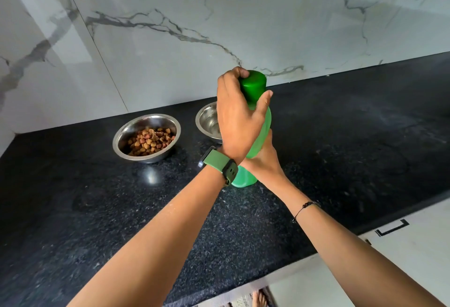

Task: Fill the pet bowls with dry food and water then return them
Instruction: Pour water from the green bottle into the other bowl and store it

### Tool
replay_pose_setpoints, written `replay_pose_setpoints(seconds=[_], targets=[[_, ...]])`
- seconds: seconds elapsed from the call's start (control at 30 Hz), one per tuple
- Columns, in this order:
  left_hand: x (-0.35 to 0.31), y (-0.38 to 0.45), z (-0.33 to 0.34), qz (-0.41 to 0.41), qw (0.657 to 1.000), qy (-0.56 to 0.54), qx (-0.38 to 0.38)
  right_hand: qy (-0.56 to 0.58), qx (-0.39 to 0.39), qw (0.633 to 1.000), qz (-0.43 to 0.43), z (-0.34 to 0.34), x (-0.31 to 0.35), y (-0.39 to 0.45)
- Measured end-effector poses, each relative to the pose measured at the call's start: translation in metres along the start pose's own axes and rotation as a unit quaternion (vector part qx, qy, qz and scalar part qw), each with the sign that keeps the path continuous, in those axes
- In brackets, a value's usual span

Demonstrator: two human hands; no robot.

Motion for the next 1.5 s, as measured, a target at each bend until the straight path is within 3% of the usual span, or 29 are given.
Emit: replay_pose_setpoints(seconds=[0.2,0.33,0.4,0.5,0.57,0.73,1.1,1.27,1.5], targets=[[0.015,-0.005,-0.003,-0.059,0.985,-0.151,0.063,0.012,0.002,1.0,-0.002,-0.001,-0.002,-0.003],[0.024,-0.003,-0.011,-0.11,0.964,-0.241,0.032,0.028,0.007,0.999,-0.021,0.0,0.002,-0.007],[0.02,0.0,-0.01,-0.113,0.97,-0.211,0.052,0.03,0.004,0.999,-0.021,0.0,0.002,-0.008],[0.005,0.001,0.002,-0.081,0.987,-0.066,0.121,0.024,0.009,1.0,-0.015,0.001,0.001,-0.008],[0.002,0.002,0.004,-0.069,0.991,-0.017,0.116,0.022,0.014,1.0,-0.014,0.001,0.001,-0.007],[0.007,0.0,-0.005,-0.082,0.992,-0.062,0.067,0.034,0.012,0.999,-0.016,0.001,0.001,-0.008],[0.01,-0.009,-0.01,-0.129,0.974,-0.178,0.048,0.04,0.0,0.999,-0.034,0.001,-0.001,-0.006],[-0.002,-0.006,0.001,-0.141,0.986,-0.012,0.089,0.031,0.002,0.999,-0.039,0.001,-0.001,-0.007],[0.003,-0.009,-0.01,-0.122,0.984,-0.124,0.039,0.034,0.001,0.999,-0.033,0.001,-0.003,-0.006]])
Point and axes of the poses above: each hand's wrist, its own y-axis towards the middle knuckle, its own z-axis out of the palm, x = y × z, the point moved 7 cm from there along y, towards the middle knuckle, and after that the axes turned 12 degrees about x, right-handed, at the moved point
